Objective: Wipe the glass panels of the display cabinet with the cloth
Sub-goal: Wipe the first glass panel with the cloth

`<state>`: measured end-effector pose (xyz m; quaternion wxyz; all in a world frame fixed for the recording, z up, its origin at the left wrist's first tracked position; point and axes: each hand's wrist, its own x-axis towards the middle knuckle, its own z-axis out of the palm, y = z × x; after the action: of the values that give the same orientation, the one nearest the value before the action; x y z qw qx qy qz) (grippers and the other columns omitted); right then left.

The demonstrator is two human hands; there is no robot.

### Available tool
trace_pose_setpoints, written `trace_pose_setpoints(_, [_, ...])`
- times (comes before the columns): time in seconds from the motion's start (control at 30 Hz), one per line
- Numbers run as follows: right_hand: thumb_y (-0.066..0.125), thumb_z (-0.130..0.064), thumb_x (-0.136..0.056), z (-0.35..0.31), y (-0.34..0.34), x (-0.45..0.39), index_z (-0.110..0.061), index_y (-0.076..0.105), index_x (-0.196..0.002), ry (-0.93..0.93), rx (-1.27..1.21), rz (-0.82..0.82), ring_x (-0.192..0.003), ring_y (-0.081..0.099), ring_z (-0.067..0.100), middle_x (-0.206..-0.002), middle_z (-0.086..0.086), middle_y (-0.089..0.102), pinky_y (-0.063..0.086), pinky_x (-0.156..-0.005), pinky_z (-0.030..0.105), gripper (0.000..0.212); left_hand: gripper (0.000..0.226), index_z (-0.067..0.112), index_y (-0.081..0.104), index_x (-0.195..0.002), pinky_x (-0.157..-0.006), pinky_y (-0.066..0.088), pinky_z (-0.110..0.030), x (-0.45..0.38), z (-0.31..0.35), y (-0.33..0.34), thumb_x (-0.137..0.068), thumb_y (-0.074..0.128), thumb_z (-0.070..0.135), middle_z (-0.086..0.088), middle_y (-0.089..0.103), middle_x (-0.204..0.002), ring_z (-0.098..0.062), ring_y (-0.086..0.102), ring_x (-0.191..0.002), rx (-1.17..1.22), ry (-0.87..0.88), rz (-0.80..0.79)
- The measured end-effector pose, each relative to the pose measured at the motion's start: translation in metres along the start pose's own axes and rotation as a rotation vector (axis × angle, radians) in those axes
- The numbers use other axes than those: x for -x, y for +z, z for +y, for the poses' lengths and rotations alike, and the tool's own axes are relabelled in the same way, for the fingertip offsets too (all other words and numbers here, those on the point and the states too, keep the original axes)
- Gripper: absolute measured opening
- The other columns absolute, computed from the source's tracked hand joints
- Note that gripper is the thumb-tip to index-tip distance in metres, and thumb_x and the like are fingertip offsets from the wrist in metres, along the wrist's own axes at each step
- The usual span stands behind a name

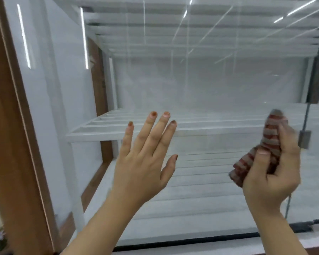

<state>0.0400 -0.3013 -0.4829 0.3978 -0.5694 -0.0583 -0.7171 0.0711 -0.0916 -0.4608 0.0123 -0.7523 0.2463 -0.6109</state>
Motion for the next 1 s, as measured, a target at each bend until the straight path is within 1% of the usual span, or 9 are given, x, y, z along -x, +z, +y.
trace_pose_setpoints(0.07, [0.04,-0.023,-0.098,-0.027,0.024,0.038,-0.025,0.047,-0.134,-0.143,-0.076,-0.116,-0.113,0.05,0.048,-0.13,0.02,0.05,0.043,-0.09,0.062,0.037,0.056,0.013,0.03,-0.143,-0.115,0.01,-0.047,0.031,-0.023,-0.008,-0.093,0.037,0.038,-0.004,0.025,-0.15,-0.023,0.02,-0.141,-0.022,-0.055,0.04])
trace_pose_setpoints(0.13, [0.041,-0.012,-0.094,-0.052,0.046,0.072,-0.005,0.05,-0.127,-0.302,-0.081,-0.214,-0.126,0.043,0.036,-0.131,0.018,0.048,0.038,-0.103,0.051,0.035,0.054,0.012,0.031,-0.141,-0.114,0.012,-0.047,0.061,-0.046,-0.015,-0.093,0.039,0.036,-0.004,0.028,-0.149,-0.024,0.024,-0.139,-0.062,-0.078,0.081])
trace_pose_setpoints(0.17, [0.042,-0.011,-0.093,-0.06,0.056,0.089,0.0,0.05,-0.125,-0.381,-0.077,-0.249,-0.129,0.041,0.032,-0.132,0.018,0.048,0.036,-0.105,0.047,0.035,0.053,0.012,0.032,-0.141,-0.114,0.012,-0.047,0.076,-0.056,-0.019,-0.093,0.04,0.035,-0.004,0.029,-0.148,-0.024,0.025,-0.139,-0.088,-0.09,0.101])
trace_pose_setpoints(0.3, [0.043,-0.011,-0.092,-0.087,0.087,0.144,-0.003,0.051,-0.127,-0.544,-0.106,-0.325,-0.13,0.041,0.026,-0.135,0.015,0.048,0.036,-0.106,0.04,0.037,0.053,0.011,0.033,-0.14,-0.115,0.01,-0.045,0.133,-0.091,-0.03,-0.093,0.04,0.034,-0.007,0.029,-0.147,-0.022,0.021,-0.14,-0.191,-0.153,0.171])
trace_pose_setpoints(0.43, [0.044,-0.017,-0.091,-0.094,0.112,0.196,-0.004,0.051,-0.13,-0.592,-0.039,-0.387,-0.13,0.039,0.025,-0.137,0.013,0.048,0.034,-0.107,0.041,0.041,0.058,0.006,0.035,-0.14,-0.115,0.006,-0.042,0.184,-0.11,-0.026,-0.089,0.042,0.034,-0.008,0.026,-0.148,-0.024,0.018,-0.14,-0.235,-0.213,0.198])
trace_pose_setpoints(0.53, [0.045,-0.023,-0.089,-0.087,0.122,0.216,-0.01,0.052,-0.13,-0.642,0.121,-0.335,-0.133,0.037,0.023,-0.139,0.008,0.049,0.026,-0.108,0.04,0.044,0.062,0.009,0.028,-0.144,-0.115,0.006,-0.038,0.201,-0.117,-0.016,-0.088,0.039,0.036,-0.008,0.023,-0.152,-0.023,0.017,-0.141,-0.108,-0.272,0.184])
trace_pose_setpoints(0.63, [0.044,-0.027,-0.089,-0.086,0.128,0.219,-0.011,0.051,-0.131,-0.651,0.198,-0.287,-0.135,0.034,0.025,-0.14,0.008,0.047,0.016,-0.113,0.041,0.046,0.064,0.011,0.025,-0.145,-0.115,0.004,-0.032,0.204,-0.12,-0.01,-0.087,0.036,0.034,-0.005,0.022,-0.153,-0.018,0.014,-0.142,-0.029,-0.292,0.21])
trace_pose_setpoints(0.9, [0.041,-0.029,-0.088,-0.089,0.13,0.228,-0.014,0.046,-0.136,-0.599,0.265,-0.239,-0.137,0.03,0.023,-0.144,0.005,0.042,0.016,-0.112,0.037,0.05,0.066,0.011,0.025,-0.146,-0.115,0.001,-0.026,0.206,-0.122,-0.009,-0.085,0.036,0.032,-0.002,0.019,-0.154,-0.014,0.011,-0.142,0.002,-0.285,0.226])
trace_pose_setpoints(1.0, [0.039,-0.031,-0.088,-0.094,0.134,0.241,-0.019,0.044,-0.138,-0.629,0.308,-0.265,-0.137,0.03,0.023,-0.145,0.003,0.041,0.015,-0.111,0.037,0.051,0.067,0.01,0.026,-0.146,-0.115,0.002,-0.026,0.205,-0.123,-0.009,-0.084,0.036,0.033,-0.002,0.02,-0.154,-0.015,0.013,-0.142,0.013,-0.286,0.224])
